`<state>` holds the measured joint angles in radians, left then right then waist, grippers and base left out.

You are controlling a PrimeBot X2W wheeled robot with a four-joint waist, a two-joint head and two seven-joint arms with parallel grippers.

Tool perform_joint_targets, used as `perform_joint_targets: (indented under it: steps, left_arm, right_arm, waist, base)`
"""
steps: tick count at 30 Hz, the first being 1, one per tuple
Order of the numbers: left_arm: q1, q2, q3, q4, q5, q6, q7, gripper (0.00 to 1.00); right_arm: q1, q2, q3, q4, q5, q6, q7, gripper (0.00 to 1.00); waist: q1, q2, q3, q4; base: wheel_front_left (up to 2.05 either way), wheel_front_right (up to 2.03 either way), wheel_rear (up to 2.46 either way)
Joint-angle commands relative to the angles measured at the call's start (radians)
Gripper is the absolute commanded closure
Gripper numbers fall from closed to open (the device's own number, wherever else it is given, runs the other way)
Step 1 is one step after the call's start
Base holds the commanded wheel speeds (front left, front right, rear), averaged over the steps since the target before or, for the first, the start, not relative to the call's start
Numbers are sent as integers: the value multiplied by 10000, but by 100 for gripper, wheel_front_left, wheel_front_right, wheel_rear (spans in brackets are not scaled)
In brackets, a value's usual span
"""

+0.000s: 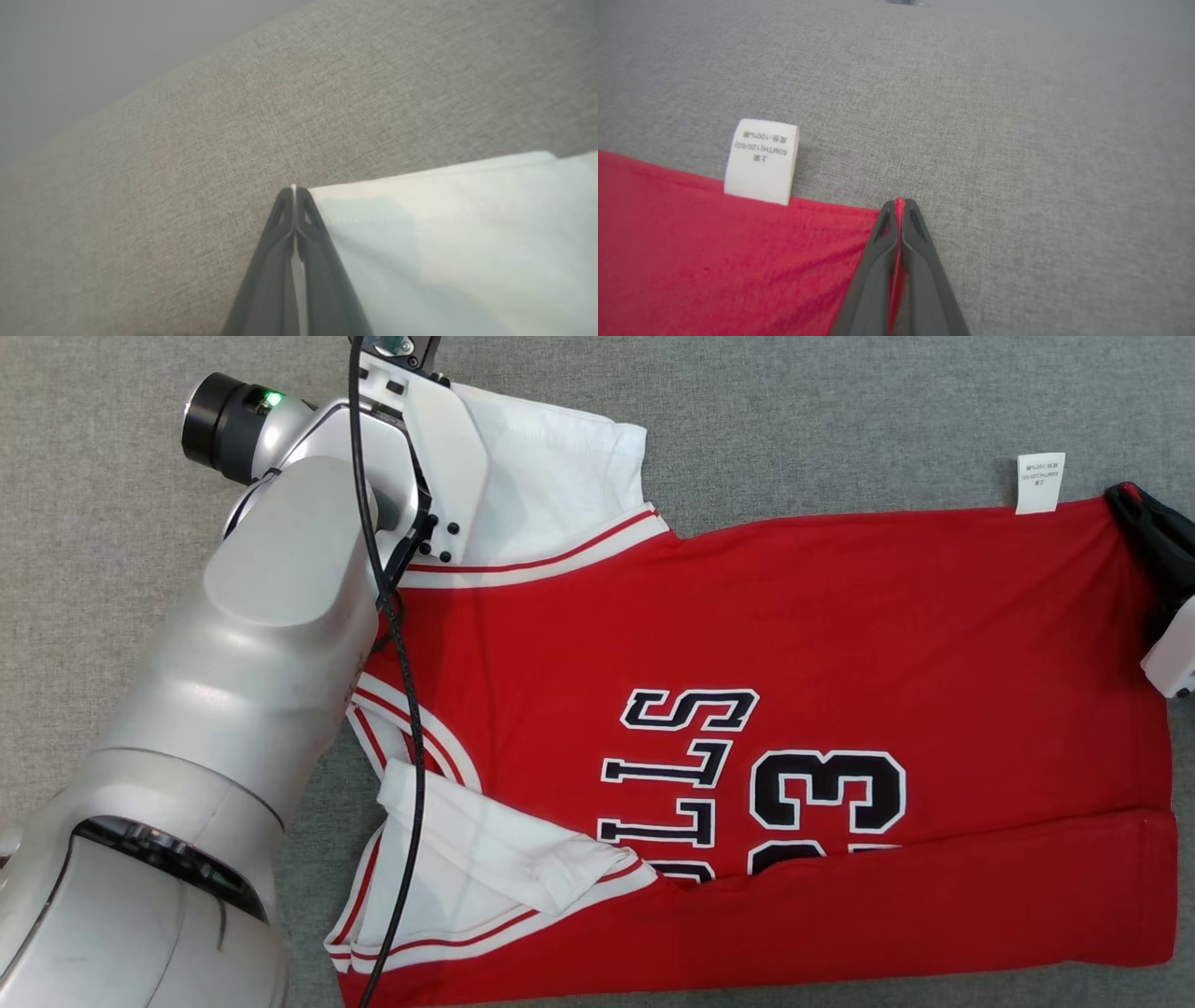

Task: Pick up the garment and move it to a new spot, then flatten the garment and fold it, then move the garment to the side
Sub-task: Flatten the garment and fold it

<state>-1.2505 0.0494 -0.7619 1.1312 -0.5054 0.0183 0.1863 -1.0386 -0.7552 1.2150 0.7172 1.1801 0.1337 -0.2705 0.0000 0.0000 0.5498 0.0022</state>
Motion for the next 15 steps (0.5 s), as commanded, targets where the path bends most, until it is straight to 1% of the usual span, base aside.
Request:
perform_joint_targets:
  steps: [1, 4, 7, 11, 12, 15]
  left_arm:
    - [-41, 80, 24, 64, -107, -15, -82, 100]
    - [-23, 56, 98, 8, -262, 71, -423, 100]
    - [144, 50, 163, -62, -483, 46, -752, 100]
    - [467, 46, 316, -341, -963, -169, -1310, 100]
    - [529, 44, 313, -399, -1018, -169, -1468, 100]
    - [811, 41, 272, -548, -1207, -389, -1858, 100]
  right_arm:
    - [165, 79, 171, 123, 43, -56, 117, 100]
    - [196, 92, 106, 134, 26, -56, 117, 100]
    - [356, 112, -153, 208, 59, -56, 106, 100]
    - [762, 152, -685, 304, 193, -53, 88, 100]
    - [860, 144, -793, 333, 124, -49, 88, 100]
    - [1228, 133, -1067, 385, -34, -42, 79, 100]
  waist:
    - [0, 0, -5, 10]
    - [0, 0, -54, 42]
    - [0, 0, -196, 112]
    - [0, 0, -462, 253]
    - [0, 0, -534, 300]
    - [0, 0, -783, 447]
  base:
    - [0, 0, 0]
    - [0, 0, 0]
    - [0, 0, 0]
    - [0, 0, 0]
    - [0, 0, 0]
    - [0, 0, 0]
